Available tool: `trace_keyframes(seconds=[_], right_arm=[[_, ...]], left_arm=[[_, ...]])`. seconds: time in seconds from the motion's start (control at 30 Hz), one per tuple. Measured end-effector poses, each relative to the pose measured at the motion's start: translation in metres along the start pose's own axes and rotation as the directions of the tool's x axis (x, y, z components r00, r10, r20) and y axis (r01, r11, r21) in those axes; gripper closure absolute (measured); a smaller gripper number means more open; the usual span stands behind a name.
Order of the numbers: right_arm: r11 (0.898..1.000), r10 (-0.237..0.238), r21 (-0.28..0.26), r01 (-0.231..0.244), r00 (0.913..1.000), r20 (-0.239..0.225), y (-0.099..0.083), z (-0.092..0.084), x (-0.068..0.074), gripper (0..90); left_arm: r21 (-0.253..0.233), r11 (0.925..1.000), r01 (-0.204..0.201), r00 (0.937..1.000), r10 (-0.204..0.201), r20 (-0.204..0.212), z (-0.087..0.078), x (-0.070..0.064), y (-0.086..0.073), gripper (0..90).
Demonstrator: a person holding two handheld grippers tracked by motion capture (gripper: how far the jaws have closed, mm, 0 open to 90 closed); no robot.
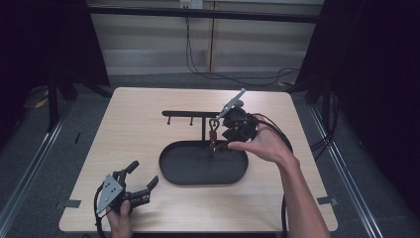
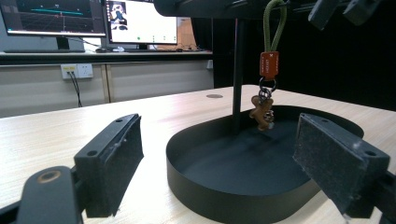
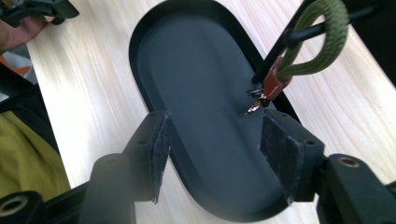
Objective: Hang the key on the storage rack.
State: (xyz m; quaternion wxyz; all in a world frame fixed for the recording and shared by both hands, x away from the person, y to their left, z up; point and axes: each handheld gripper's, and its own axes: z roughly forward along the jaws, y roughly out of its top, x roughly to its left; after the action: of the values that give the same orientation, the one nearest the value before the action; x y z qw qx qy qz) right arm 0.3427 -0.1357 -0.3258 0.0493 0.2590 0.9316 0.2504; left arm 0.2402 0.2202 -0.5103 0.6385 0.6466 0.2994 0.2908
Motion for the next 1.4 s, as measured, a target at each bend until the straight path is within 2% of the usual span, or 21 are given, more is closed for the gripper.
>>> trace_keyframes(seconds=[0.17, 0.33, 0.47, 0.53, 0.63, 0.67, 0.73, 0.77, 0.83, 0.87, 0.9, 1.0, 1.07, 1.13, 1.17, 1.2, 1.23, 1.27, 1.3, 1.33, 1.4], right_arm=[[0.996, -0.026, -0.083, 0.025, 0.9996, -0.008, -0.015, 0.004, 0.011, 36.7], [0.991, -0.016, -0.135, 0.020, 0.9993, 0.033, -0.034, 0.016, 0.019, 34.0], [0.975, 0.014, -0.221, -0.009, 0.9996, 0.025, -0.057, 0.023, 0.024, 25.6], [0.972, 0.026, -0.235, -0.023, 0.9996, 0.012, -0.062, 0.025, 0.025, 24.0], [0.949, 0.043, -0.315, -0.029, 0.9984, 0.038, -0.080, 0.029, 0.034, 13.9], [0.936, 0.048, -0.351, -0.025, 0.9973, 0.056, -0.086, 0.031, 0.037, 15.9], [0.909, 0.068, -0.415, -0.049, 0.9972, 0.030, -0.100, 0.035, 0.039, 14.2], [0.877, 0.101, -0.476, -0.072, 0.9942, 0.036, -0.114, 0.039, 0.040, 14.1], [0.847, 0.159, -0.520, -0.113, 0.9861, 0.046, -0.127, 0.044, 0.040, 14.6], [0.847, 0.159, -0.520, -0.113, 0.9861, 0.046, -0.127, 0.044, 0.040, 14.6], [0.830, 0.169, -0.551, -0.089, 0.9808, 0.096, -0.139, 0.051, 0.044, 15.2], [0.820, 0.197, -0.565, -0.090, 0.9718, 0.130, -0.149, 0.058, 0.045, 15.9], [0.802, 0.234, -0.590, -0.094, 0.9581, 0.165, -0.160, 0.066, 0.048, 16.6], [0.794, 0.265, -0.602, -0.091, 0.9420, 0.206, -0.167, 0.076, 0.050, 16.4], [0.730, 0.312, -0.679, -0.085, 0.9243, 0.220, -0.176, 0.085, 0.052, 17.4], [0.712, 0.330, -0.698, -0.081, 0.9151, 0.231, -0.179, 0.089, 0.053, 17.5], [0.712, 0.330, -0.698, -0.081, 0.9151, 0.231, -0.179, 0.089, 0.053, 17.5], [0.691, 0.360, -0.719, -0.081, 0.9006, 0.244, -0.183, 0.097, 0.054, 17.5], [0.691, 0.360, -0.719, -0.081, 0.9006, 0.244, -0.183, 0.097, 0.054, 17.5], [0.674, 0.374, -0.736, -0.064, 0.8889, 0.265, -0.185, 0.100, 0.056, 17.5], [0.608, 0.398, -0.793, -0.038, 0.8789, 0.263, -0.189, 0.104, 0.058, 18.1]], left_arm=[[-0.001, 1.0000, 0.000, 1.0000, 0.000, -0.001, 0.000, 0.000, 0.000, 15.5], [0.002, 1.0000, -0.003, 1.0000, 0.003, 0.001, 0.000, 0.000, 0.000, 15.5], [0.001, 1.0000, -0.001, 1.0000, 0.001, 0.001, 0.000, 0.000, 0.000, 15.5], [0.000, 1.0000, -0.002, 1.0000, 0.002, 0.001, 0.000, 0.000, 0.000, 15.5], [0.000, 1.0000, 0.001, 1.0000, -0.001, 0.001, 0.000, 0.000, 0.000, 15.5], [-0.001, 1.0000, 0.000, 1.0000, 0.000, 0.001, 0.000, 0.000, 0.000, 15.5], [-0.001, 1.0000, 0.000, 1.0000, 0.000, 0.000, 0.000, 0.000, 0.000, 15.5], [-0.002, 1.0000, 0.001, 1.0000, -0.001, 0.000, 0.000, 0.000, 0.000, 15.5], [-0.002, 1.0000, 0.000, 1.0000, 0.000, 0.000, 0.000, 0.000, 0.000, 15.5], [-0.001, 1.0000, 0.002, 1.0000, -0.002, 0.001, 0.000, 0.000, 0.000, 15.5], [0.000, 1.0000, -0.001, 1.0000, 0.001, 0.000, 0.000, 0.000, 0.000, 15.5], [0.000, 1.0000, -0.001, 1.0000, 0.001, 0.001, 0.000, 0.000, 0.000, 15.5], [0.001, 1.0000, -0.001, 1.0000, 0.001, 0.001, 0.000, 0.000, 0.000, 15.5], [0.001, 1.0000, -0.001, 1.0000, 0.001, 0.001, 0.000, 0.000, 0.000, 15.5], [0.003, 1.0000, -0.004, 1.0000, 0.004, 0.001, 0.000, 0.000, 0.000, 15.5], [0.000, 1.0000, -0.001, 1.0000, 0.001, 0.001, 0.000, 0.000, 0.000, 15.5], [0.002, 1.0000, -0.003, 1.0000, 0.003, 0.001, 0.000, 0.000, 0.000, 15.5], [0.001, 1.0000, -0.001, 1.0000, 0.001, 0.001, 0.000, 0.000, 0.000, 15.5], [0.002, 1.0000, -0.003, 1.0000, 0.003, 0.001, 0.000, 0.000, 0.000, 15.5], [0.000, 1.0000, 0.000, 1.0000, 0.000, 0.001, 0.000, 0.000, 0.000, 15.5], [-0.001, 1.0000, 0.001, 1.0000, -0.001, 0.001, 0.000, 0.000, 0.000, 15.5]])
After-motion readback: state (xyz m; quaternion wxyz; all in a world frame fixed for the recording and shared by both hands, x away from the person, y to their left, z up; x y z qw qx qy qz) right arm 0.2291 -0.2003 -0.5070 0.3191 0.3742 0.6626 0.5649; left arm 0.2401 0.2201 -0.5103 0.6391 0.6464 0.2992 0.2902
